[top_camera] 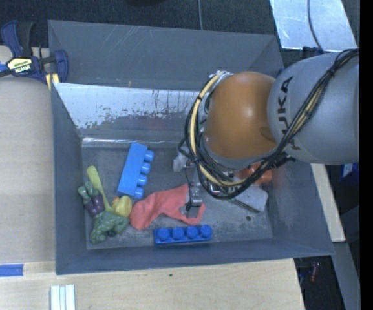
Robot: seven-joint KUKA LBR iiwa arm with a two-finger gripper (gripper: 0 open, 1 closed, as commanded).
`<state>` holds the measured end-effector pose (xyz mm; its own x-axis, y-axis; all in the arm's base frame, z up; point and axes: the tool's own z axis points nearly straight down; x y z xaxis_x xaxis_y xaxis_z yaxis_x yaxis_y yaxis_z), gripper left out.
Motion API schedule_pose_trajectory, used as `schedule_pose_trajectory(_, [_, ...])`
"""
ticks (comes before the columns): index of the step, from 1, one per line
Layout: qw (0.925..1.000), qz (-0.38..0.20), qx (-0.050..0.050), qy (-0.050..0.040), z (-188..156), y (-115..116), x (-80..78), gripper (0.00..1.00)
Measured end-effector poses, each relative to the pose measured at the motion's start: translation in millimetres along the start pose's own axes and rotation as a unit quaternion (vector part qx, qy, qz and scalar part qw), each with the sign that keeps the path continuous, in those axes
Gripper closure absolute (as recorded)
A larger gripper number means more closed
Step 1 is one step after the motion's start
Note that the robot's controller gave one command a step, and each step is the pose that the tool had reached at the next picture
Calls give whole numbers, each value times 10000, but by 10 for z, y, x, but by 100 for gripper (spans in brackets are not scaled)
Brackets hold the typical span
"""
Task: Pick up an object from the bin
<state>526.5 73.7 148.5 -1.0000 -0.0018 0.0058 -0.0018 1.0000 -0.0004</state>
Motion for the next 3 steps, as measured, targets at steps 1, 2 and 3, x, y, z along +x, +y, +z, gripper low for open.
schedule_pose_trajectory(1, [10000,13,-5,-42,-46,-2,-19,0])
schedule_pose_trajectory(2, [9966,824,-15,-60,280,-273,141,0])
schedule_pose_trajectory(3, [9930,1183,5,-8,440,-399,176,0])
